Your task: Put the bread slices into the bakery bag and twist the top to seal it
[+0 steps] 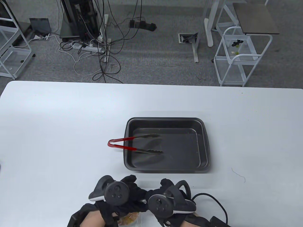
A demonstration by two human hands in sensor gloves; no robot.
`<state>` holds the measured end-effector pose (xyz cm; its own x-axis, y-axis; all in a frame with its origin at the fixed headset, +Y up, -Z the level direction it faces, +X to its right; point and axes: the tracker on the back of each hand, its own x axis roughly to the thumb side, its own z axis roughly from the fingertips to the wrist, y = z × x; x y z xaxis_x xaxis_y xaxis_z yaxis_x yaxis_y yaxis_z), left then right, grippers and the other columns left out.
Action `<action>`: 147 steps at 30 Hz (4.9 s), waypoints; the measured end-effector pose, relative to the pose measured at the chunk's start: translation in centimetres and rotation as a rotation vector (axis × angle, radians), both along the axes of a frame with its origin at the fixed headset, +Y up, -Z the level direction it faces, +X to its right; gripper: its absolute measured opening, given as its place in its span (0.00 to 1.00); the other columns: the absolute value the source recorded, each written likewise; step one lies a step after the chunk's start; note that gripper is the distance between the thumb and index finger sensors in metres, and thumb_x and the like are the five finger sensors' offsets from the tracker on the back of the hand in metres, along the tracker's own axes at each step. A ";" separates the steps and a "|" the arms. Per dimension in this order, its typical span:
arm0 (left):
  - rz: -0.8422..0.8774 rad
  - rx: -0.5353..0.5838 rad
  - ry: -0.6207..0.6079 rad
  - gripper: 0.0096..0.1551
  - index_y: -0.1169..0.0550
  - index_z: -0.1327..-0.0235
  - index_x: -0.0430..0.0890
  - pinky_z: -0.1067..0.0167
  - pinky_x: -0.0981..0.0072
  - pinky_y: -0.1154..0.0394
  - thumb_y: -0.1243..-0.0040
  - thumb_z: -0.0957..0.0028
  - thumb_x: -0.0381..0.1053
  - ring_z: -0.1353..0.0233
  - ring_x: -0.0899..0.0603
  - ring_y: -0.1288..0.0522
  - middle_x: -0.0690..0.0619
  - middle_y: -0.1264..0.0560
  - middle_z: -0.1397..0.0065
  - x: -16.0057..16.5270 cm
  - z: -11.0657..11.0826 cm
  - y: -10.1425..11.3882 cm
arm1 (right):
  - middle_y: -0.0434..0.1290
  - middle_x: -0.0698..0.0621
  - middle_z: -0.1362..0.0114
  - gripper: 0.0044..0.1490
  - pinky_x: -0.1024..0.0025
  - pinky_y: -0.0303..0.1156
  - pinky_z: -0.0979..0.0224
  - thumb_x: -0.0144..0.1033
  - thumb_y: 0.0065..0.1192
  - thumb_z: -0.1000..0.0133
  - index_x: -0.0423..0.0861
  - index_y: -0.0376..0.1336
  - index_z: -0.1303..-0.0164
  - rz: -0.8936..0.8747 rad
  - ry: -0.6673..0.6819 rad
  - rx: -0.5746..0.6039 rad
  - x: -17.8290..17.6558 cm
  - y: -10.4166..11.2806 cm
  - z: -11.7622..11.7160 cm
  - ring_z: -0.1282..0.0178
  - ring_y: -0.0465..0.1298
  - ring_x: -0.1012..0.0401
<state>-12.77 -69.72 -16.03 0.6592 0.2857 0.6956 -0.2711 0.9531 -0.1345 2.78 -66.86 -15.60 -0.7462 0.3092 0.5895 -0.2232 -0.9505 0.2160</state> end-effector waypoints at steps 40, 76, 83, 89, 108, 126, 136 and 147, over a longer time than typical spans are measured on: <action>0.637 -1.305 -0.436 0.27 0.15 0.45 0.44 0.23 0.31 0.39 0.35 0.47 0.60 0.50 0.42 0.11 0.51 0.10 0.56 -0.8 -4.2 -9.2 | 0.31 0.32 0.18 0.82 0.21 0.52 0.27 0.56 0.81 0.64 0.57 0.21 0.30 0.216 0.414 0.766 2.4 2.3 3.5 0.20 0.50 0.26; -0.131 0.396 0.253 0.33 0.21 0.36 0.41 0.19 0.40 0.35 0.31 0.47 0.60 0.39 0.46 0.11 0.55 0.12 0.44 3.0 2.8 -1.9 | 0.86 0.42 0.73 0.30 0.31 0.64 0.34 0.38 0.71 0.58 0.25 0.79 0.64 -0.129 -0.327 -0.400 2.6 -1.1 -4.0 0.81 0.82 0.52; -0.133 0.461 0.267 0.29 0.21 0.37 0.43 0.19 0.47 0.32 0.37 0.44 0.60 0.40 0.49 0.10 0.58 0.11 0.46 3.6 2.8 -2.5 | 0.86 0.42 0.69 0.31 0.31 0.65 0.35 0.40 0.74 0.57 0.26 0.77 0.59 -0.163 -0.344 -0.590 4.1 -1.9 -5.4 0.78 0.84 0.51; -0.070 0.406 0.271 0.27 0.21 0.38 0.45 0.19 0.49 0.32 0.38 0.43 0.60 0.40 0.49 0.10 0.58 0.12 0.47 2.5 1.9 -2.6 | 0.76 0.30 0.39 0.42 0.27 0.61 0.35 0.41 0.73 0.52 0.31 0.65 0.33 -0.201 -0.243 -0.528 5.0 -0.4 -5.2 0.49 0.80 0.38; 0.020 0.276 0.261 0.27 0.22 0.37 0.46 0.19 0.48 0.33 0.40 0.42 0.60 0.39 0.50 0.11 0.59 0.12 0.46 1.1 0.9 -2.3 | 0.73 0.28 0.32 0.35 0.28 0.59 0.32 0.33 0.70 0.50 0.32 0.68 0.33 -0.061 -0.733 0.051 23.5 4.6 -7.5 0.40 0.77 0.32; 0.150 0.154 0.251 0.27 0.25 0.35 0.48 0.16 0.50 0.36 0.46 0.40 0.62 0.35 0.52 0.13 0.62 0.14 0.42 0.6 0.2 -3.4 | 0.64 0.31 0.23 0.37 0.26 0.53 0.27 0.36 0.75 0.53 0.39 0.69 0.33 0.294 -0.878 -0.026 33.6 -10.8 -7.7 0.28 0.67 0.31; 0.152 0.131 0.259 0.27 0.25 0.35 0.48 0.16 0.49 0.36 0.46 0.40 0.63 0.35 0.52 0.13 0.62 0.14 0.42 0.5 0.1 -3.6 | 0.66 0.32 0.24 0.31 0.28 0.54 0.26 0.32 0.73 0.52 0.34 0.71 0.39 0.425 -0.817 0.049 31.4 -12.2 -7.3 0.29 0.69 0.33; 0.181 0.092 0.264 0.27 0.25 0.35 0.49 0.16 0.48 0.37 0.46 0.40 0.63 0.34 0.52 0.13 0.62 0.14 0.42 -0.1 -0.1 -3.7 | 0.53 0.31 0.21 0.32 0.27 0.45 0.25 0.34 0.61 0.45 0.25 0.61 0.42 0.351 -0.788 -0.122 31.0 -13.1 -7.6 0.25 0.57 0.33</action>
<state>-12.85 -73.40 -16.16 0.7645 0.3585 0.5358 -0.4509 0.8914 0.0470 33.76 -79.96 -23.17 -0.9870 0.0119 -0.1605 -0.0486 -0.9727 0.2269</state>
